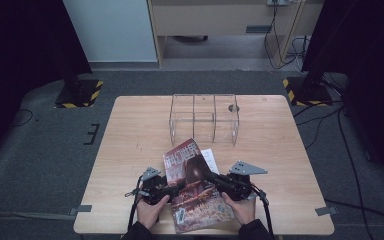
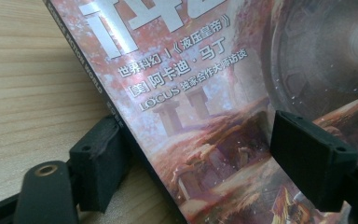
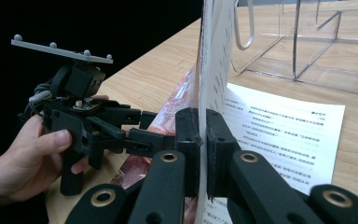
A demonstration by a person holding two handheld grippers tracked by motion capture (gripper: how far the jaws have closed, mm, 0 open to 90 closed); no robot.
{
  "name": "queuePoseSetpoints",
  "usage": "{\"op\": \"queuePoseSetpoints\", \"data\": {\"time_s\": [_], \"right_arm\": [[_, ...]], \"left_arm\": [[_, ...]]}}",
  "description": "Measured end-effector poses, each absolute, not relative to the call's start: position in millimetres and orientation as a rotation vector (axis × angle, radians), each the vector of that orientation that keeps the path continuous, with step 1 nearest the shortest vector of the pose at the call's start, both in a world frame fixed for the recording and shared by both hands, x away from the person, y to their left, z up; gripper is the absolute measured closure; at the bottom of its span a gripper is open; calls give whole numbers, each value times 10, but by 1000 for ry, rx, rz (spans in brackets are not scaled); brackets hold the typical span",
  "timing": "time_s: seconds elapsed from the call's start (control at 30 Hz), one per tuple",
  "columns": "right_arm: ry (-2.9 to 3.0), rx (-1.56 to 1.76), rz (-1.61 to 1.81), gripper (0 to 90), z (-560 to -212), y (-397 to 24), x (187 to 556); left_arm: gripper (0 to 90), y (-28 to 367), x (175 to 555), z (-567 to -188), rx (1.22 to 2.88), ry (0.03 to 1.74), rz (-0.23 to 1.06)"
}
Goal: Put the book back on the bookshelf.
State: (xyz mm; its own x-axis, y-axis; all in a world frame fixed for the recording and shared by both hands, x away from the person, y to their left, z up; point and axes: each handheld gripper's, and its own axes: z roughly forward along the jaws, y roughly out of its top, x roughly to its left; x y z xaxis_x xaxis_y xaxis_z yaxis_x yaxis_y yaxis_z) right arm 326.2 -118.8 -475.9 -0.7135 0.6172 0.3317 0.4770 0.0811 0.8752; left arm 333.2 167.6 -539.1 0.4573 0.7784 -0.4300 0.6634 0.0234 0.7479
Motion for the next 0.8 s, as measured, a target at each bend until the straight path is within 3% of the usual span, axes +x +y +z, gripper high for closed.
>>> {"op": "queuePoseSetpoints", "data": {"time_s": [0.27,0.47,0.8], "right_arm": [[2181,1088,1756,866,-4710,-1207,3233],[2178,1080,1765,866,-4714,-1207,3238],[2234,1180,1720,864,-4825,-1253,3339]], "left_arm": [[147,1702,3345,-5407,1624,1249,91],[198,1669,3336,-5406,1647,1225,84],[358,1681,3262,-5302,1601,1202,125]]}}
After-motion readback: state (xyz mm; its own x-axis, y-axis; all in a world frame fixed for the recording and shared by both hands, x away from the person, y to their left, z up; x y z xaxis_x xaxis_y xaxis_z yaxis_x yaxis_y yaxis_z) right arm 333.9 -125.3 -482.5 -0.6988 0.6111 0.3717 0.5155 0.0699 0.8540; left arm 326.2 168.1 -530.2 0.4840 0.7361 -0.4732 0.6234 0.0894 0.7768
